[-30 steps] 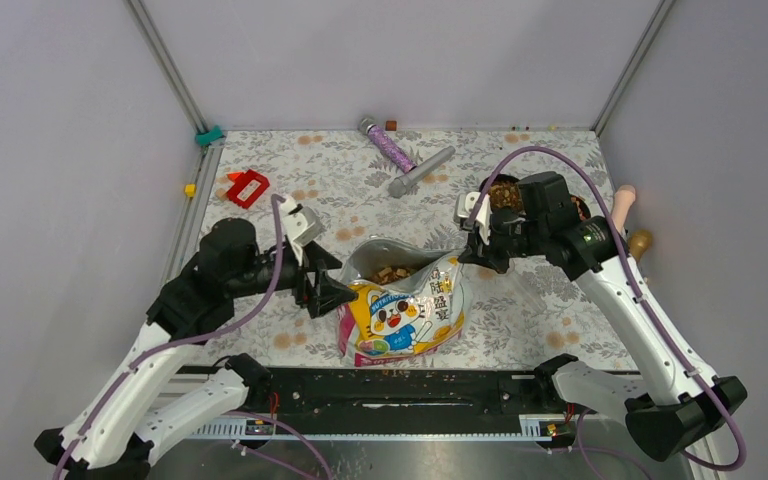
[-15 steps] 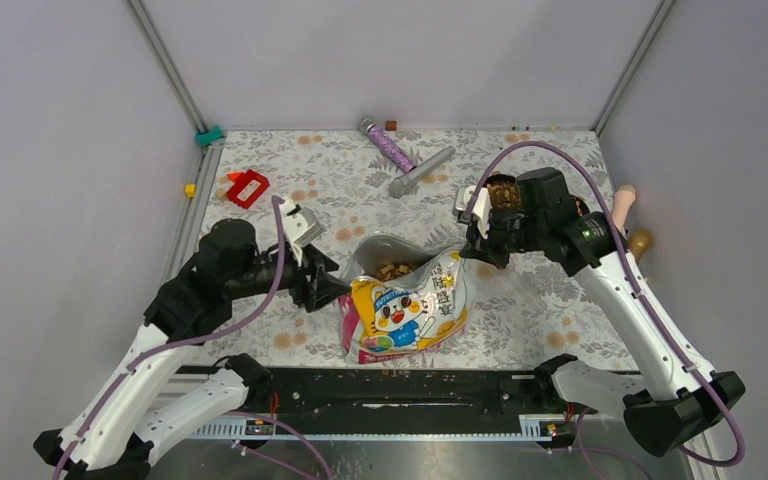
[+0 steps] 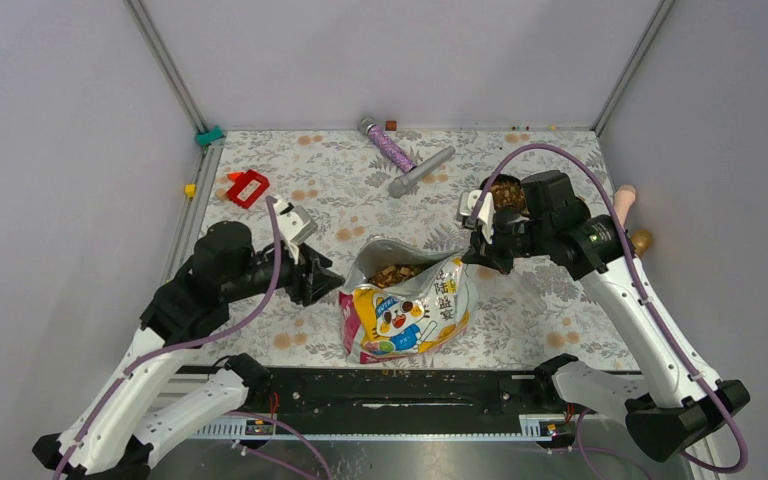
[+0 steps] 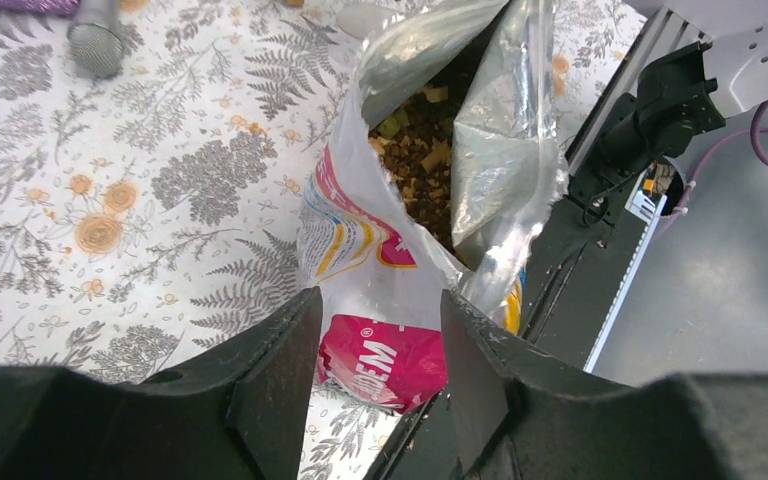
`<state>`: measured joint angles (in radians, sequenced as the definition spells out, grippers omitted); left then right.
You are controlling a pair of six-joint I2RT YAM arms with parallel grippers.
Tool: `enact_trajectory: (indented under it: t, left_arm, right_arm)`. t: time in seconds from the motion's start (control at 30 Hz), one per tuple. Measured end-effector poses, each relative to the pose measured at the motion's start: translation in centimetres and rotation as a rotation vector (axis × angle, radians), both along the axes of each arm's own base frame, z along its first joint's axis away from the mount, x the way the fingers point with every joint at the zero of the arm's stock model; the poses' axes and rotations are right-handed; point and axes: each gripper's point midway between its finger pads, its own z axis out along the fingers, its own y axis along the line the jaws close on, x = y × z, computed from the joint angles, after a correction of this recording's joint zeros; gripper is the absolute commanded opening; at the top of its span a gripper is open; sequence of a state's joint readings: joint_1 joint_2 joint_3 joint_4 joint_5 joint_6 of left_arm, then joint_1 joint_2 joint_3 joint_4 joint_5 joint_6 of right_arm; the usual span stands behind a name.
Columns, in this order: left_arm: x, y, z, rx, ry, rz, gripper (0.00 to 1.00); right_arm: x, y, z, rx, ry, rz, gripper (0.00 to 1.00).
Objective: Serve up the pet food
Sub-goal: Close the pet food bag at the center of the board.
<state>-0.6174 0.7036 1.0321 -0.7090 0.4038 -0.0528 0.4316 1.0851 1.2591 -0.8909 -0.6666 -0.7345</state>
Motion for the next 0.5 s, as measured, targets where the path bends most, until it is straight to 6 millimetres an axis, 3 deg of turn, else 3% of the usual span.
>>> enact_trajectory:
  t: [0.37,0.5]
  left_arm:
    - [-0.38,-0.76,-0.56,-0.001,0.046,-0.047,0.53]
    - [-0.74,-0.99,-0.38,-0.019,0.064,-0.058,0.73]
  right_arm:
    - [-0.23,-0.11,0.01,-0.002,0.002,0.001,0.00]
    - [-0.24,-0.11,0.01,-0.002,0.003,0.001,0.00]
